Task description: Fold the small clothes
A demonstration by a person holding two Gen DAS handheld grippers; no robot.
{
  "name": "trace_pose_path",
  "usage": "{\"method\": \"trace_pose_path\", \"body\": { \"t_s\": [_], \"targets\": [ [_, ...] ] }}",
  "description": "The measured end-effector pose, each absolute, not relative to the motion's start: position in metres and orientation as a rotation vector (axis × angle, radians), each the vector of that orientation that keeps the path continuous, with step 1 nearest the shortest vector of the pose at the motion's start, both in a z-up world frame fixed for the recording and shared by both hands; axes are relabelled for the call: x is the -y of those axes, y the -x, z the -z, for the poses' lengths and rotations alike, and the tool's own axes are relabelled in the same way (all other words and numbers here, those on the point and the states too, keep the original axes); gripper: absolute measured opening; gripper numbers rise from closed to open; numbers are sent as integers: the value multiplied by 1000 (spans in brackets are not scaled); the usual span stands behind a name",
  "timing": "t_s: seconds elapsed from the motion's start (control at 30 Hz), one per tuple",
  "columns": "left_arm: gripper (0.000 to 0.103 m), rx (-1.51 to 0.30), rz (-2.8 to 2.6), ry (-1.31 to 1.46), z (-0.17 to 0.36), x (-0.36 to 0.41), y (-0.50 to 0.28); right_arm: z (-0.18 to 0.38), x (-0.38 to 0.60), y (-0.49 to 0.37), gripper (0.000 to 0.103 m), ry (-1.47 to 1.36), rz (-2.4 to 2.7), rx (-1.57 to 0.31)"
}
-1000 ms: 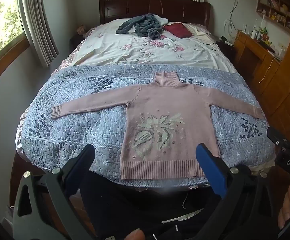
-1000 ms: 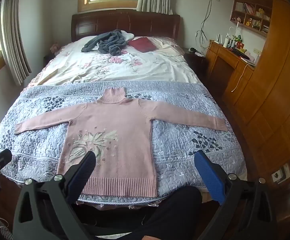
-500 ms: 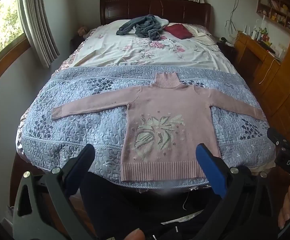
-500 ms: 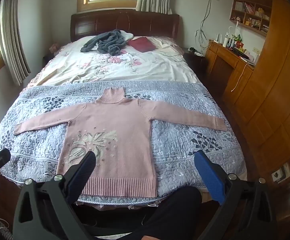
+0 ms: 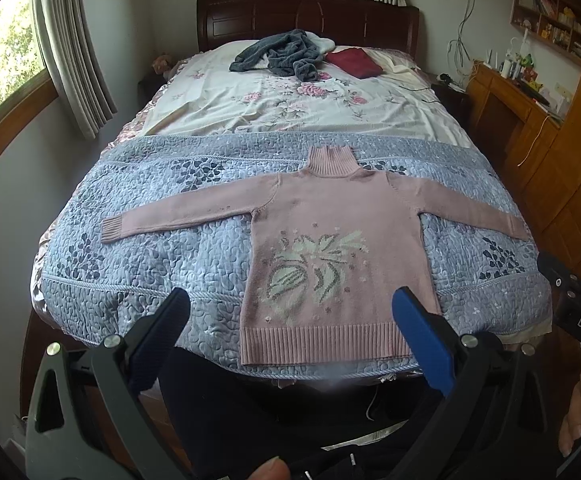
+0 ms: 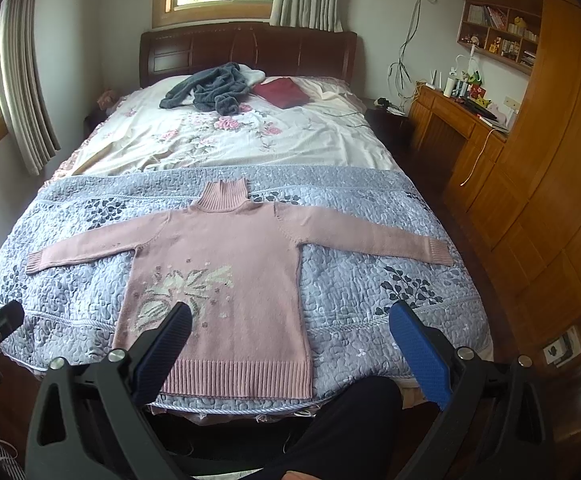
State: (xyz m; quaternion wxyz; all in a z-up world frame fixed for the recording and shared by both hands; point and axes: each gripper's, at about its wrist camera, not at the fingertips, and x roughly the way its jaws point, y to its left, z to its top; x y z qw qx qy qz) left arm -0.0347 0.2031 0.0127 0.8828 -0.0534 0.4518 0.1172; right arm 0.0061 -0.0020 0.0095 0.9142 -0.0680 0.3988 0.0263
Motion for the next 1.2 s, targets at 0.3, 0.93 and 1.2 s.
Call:
{"method": "trace_pose_path", "body": {
  "t_s": [0.3,0.93,1.2],
  "targets": [
    [100,-939,-241,111,-13,-203,33,-13,4,-8,99,138,-51,-819],
    [100,-937,-246,118,-10,-206,34,-12,3,-10,99,137,-45,-813],
    [100,-939,-245,121,-9,-206,35,-12,3,-9,99,137,-45,-816]
  ]
}}
